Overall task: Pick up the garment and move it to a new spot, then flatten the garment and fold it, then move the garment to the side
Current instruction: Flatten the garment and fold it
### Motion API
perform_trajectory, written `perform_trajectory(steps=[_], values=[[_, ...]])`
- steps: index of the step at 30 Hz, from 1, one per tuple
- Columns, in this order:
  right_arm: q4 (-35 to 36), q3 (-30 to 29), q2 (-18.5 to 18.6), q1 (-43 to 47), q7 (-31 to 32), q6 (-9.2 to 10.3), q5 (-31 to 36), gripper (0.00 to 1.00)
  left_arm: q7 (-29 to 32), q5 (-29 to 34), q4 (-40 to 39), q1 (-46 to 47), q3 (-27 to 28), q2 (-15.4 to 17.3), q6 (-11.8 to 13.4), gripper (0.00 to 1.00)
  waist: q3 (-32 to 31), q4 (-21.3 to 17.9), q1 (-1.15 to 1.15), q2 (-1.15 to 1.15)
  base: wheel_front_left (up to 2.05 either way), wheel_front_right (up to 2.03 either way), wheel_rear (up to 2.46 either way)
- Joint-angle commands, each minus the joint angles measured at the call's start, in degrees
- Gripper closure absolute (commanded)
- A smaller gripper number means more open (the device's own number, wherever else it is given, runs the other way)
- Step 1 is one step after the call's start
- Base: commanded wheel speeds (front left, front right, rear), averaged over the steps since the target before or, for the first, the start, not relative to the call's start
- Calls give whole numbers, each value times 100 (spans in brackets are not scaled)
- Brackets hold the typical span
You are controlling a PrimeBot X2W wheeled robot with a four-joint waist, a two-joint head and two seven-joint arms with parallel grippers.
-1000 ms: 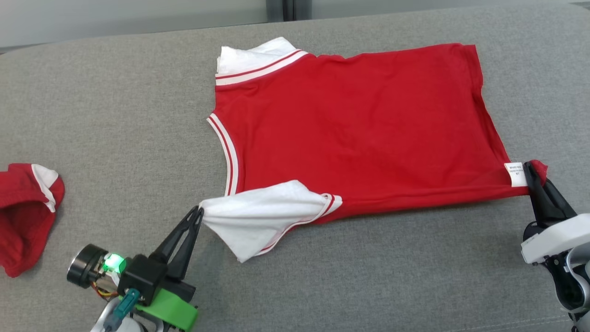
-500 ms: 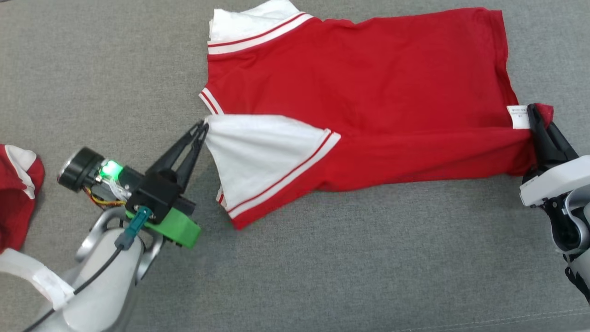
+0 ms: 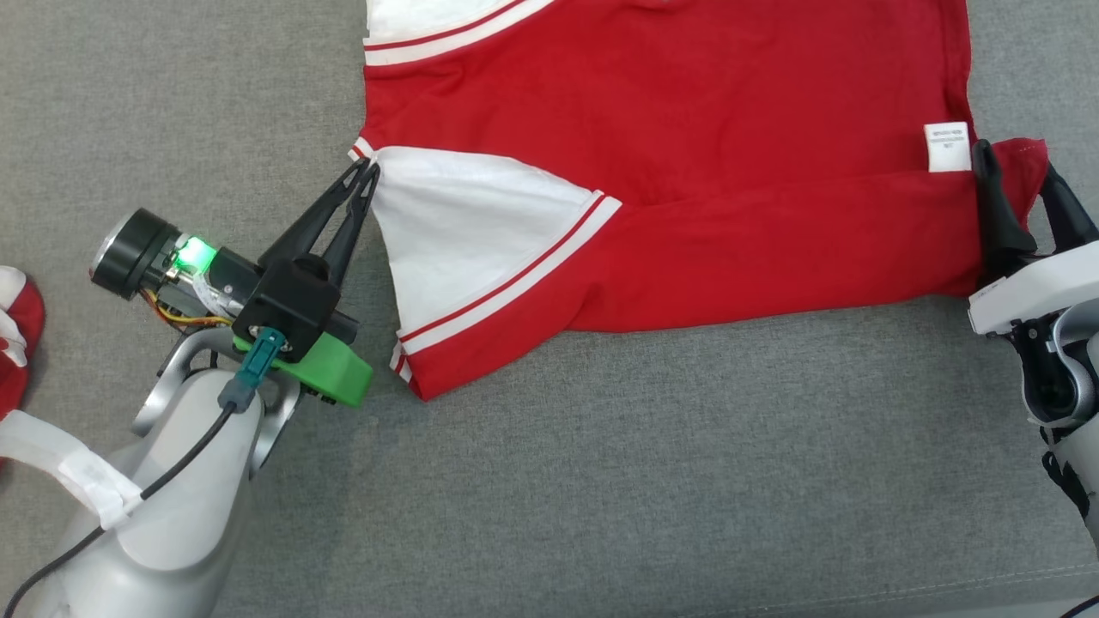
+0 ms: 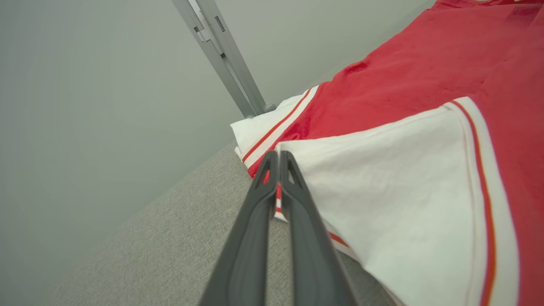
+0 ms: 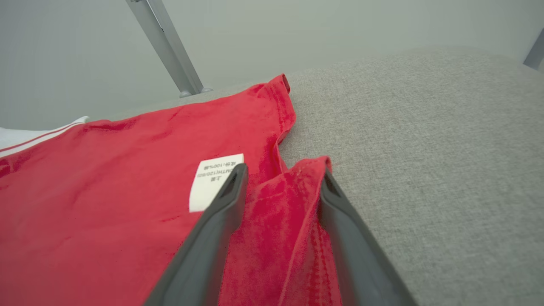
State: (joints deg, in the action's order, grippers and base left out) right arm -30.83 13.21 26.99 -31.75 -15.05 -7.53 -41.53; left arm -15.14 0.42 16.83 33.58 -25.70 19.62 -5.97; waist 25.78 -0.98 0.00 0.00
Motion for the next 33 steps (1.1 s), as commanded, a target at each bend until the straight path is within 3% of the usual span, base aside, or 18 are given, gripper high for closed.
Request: perform_trajectory(steps=[1, 2, 9, 15, 23, 33], values=[[108, -73, -11, 137, -14, 8, 37, 0, 1, -54, 41, -134, 47, 8, 73, 18, -70, 0, 0, 0, 0, 0, 0], [223, -148, -13, 243, -14, 8, 45, 0, 1, -128, 52, -225, 88, -8, 114, 0, -117, -4, 0, 0, 0, 0, 0], [1037, -566, 33, 1350, -14, 7, 193, 0, 1, -807, -206, -1317, 499, -225, 281, 0, -466, -45, 0, 0, 0, 0, 0], [1303, -877, -67, 2127, -13, 7, 119, 0, 6, -1719, -124, -2264, 451, -589, -14, 0, -639, -93, 0, 0, 0, 0, 0], [1345, -929, -244, 2272, -14, 7, 169, 0, 296, -1974, 410, -2083, 63, -673, -108, 0, -668, -120, 0, 0, 0, 0, 0], [1223, -708, -274, 2054, -13, 7, 160, 0, 198, -2013, 686, -1764, -313, -660, -150, 0, -645, -87, 0, 0, 0, 0, 0]])
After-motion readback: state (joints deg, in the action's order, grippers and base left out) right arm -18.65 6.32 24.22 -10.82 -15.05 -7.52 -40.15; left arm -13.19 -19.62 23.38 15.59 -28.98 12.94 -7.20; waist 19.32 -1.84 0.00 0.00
